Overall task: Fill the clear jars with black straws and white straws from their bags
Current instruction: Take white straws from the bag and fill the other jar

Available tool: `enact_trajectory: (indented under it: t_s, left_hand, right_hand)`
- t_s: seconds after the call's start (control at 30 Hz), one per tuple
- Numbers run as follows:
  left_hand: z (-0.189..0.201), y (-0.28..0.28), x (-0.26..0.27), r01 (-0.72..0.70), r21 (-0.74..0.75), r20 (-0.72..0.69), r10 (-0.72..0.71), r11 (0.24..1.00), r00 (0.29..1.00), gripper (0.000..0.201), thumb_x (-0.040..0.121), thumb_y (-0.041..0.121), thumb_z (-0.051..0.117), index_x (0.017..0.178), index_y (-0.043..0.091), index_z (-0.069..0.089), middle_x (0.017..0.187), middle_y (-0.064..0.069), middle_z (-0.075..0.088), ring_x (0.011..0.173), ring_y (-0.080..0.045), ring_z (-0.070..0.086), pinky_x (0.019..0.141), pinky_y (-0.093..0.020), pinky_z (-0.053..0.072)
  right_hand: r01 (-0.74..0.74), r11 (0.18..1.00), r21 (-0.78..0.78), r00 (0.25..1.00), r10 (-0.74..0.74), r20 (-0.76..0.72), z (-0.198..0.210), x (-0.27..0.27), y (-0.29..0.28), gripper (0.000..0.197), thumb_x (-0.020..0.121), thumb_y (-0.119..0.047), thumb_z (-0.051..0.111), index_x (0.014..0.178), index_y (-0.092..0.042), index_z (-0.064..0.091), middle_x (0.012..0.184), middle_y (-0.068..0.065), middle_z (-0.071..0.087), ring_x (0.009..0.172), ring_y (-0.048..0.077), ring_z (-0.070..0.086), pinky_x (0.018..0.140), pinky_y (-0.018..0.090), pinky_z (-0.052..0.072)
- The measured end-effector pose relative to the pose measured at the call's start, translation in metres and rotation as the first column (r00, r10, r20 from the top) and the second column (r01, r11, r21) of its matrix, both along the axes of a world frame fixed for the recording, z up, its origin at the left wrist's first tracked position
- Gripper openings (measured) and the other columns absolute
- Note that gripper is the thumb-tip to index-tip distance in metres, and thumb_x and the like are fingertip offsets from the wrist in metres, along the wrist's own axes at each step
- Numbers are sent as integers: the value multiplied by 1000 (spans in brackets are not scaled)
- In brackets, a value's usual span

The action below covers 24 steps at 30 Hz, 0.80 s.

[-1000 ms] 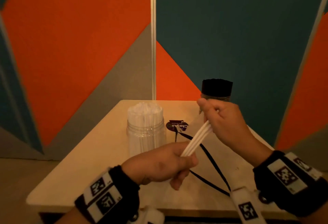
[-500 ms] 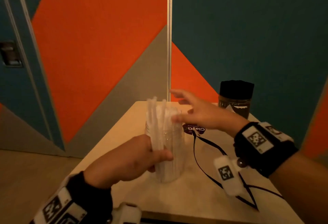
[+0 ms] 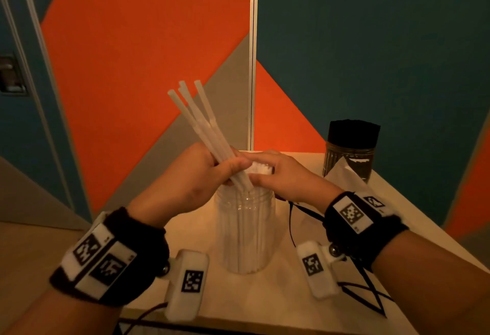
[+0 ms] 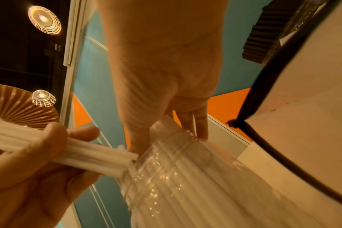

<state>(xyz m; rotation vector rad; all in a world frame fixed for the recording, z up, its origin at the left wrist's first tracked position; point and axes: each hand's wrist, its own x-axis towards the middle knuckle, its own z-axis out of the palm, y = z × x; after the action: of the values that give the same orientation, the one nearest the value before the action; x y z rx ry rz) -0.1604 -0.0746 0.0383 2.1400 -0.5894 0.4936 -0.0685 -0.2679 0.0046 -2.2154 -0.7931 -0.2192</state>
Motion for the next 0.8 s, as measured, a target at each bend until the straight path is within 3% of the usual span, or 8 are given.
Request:
enact_trajectory:
  t_s: [0.17, 0.27, 0.37, 0.43, 0.5, 0.57, 0.67, 0.8]
  left_hand:
    - [-2, -1, 12, -20, 76, 65, 15, 997, 998, 14, 95, 28, 63, 96, 28, 77, 87, 14, 75, 84, 0, 69, 76, -31, 58]
    - [-5, -2, 17, -23, 166, 50, 15, 986, 999, 12, 93, 38, 62, 97, 41, 74, 94, 20, 73, 88, 7, 65, 78, -19, 53]
    - [-9, -2, 26, -11, 171, 76, -2, 985, 997, 10, 92, 42, 64, 94, 46, 72, 95, 21, 71, 93, 5, 64, 77, -14, 49]
    - [-13, 0, 33, -43, 168, 134, 20, 985, 991, 16, 92, 43, 63, 105, 40, 73, 109, 25, 63, 113, 3, 53, 95, -22, 43]
    - [-19, 0, 40, -56, 225, 139, 25, 973, 990, 33, 92, 49, 59, 123, 41, 65, 121, 41, 47, 125, 12, 31, 108, -30, 30]
    - [-26, -5, 47, -62, 356, 79, 36, 932, 996, 49, 92, 58, 52, 139, 47, 47, 140, 30, 42, 136, 2, 24, 115, -40, 26]
    - [-37, -13, 54, -148, 469, 56, 138, 871, 989, 76, 78, 76, 34, 149, 50, 25, 154, 8, 31, 141, -17, 25, 114, -48, 27]
    - [-37, -12, 53, -132, 400, 64, 116, 907, 991, 85, 73, 78, 39, 149, 39, 34, 152, 5, 33, 138, -14, 26, 111, -35, 27]
  right_hand:
    - [-12, 1000, -25, 999, 11, -46, 5, -3, 0, 50, 96, -25, 66, 142, -40, 54, 127, -5, 52, 119, 9, 48, 93, 18, 37]
    - [-46, 999, -8, 994, 45, -104, 8, -8, -1, 53, 97, -19, 63, 146, -35, 51, 134, -6, 49, 125, 7, 44, 85, 4, 34]
    - [-82, 997, -13, 985, 79, -156, 14, -15, -4, 54, 98, -17, 60, 148, -32, 47, 143, -3, 46, 133, 10, 41, 102, 18, 34]
    - [-142, 990, 1, 970, 139, -200, 17, -18, -7, 55, 97, -8, 57, 145, -35, 50, 138, -8, 48, 129, 6, 44, 106, 20, 36]
    - [-203, 979, 3, 947, 197, -254, 20, -20, -11, 57, 94, -4, 56, 141, -35, 50, 139, -7, 48, 129, 7, 45, 109, 25, 39]
    - [-239, 971, -16, 931, 224, -288, 20, -19, -15, 48, 93, -10, 64, 136, -29, 52, 143, -3, 44, 132, 12, 44, 109, 27, 40]
    - [-197, 978, -73, 956, 174, -238, 13, -15, -15, 66, 85, -32, 80, 142, -30, 47, 144, -8, 40, 129, 6, 43, 97, 9, 40]
    - [-108, 992, -58, 986, 100, -134, 1, -11, -9, 89, 77, -36, 86, 152, -30, 38, 150, -6, 35, 138, 12, 38, 114, 37, 40]
